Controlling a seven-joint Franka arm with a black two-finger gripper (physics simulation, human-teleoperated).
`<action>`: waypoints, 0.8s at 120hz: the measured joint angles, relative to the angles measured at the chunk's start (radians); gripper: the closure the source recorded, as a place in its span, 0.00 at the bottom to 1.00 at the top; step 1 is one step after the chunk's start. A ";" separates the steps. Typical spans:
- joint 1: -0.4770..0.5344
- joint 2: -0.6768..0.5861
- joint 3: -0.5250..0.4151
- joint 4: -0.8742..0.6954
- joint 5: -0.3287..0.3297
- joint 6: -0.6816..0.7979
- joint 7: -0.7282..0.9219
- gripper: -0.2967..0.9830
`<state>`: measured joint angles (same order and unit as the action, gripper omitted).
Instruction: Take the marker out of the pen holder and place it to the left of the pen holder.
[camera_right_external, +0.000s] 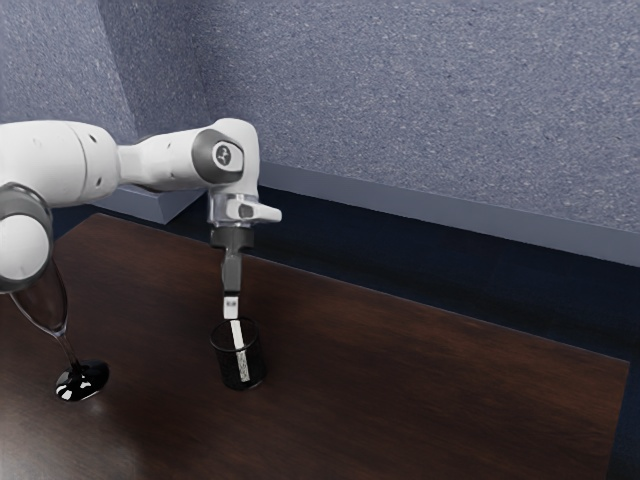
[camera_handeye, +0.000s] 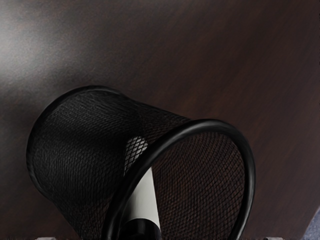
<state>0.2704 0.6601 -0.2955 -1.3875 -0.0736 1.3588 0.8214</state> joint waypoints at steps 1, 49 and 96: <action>0.000 0.000 0.000 0.000 0.000 -0.001 0.000 0.36; -0.004 0.002 -0.005 0.015 0.005 -0.015 -0.018 0.61; -0.003 -0.033 -0.010 0.032 0.031 -0.015 -0.024 0.84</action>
<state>0.2670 0.6267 -0.3055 -1.3551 -0.0421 1.3443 0.7973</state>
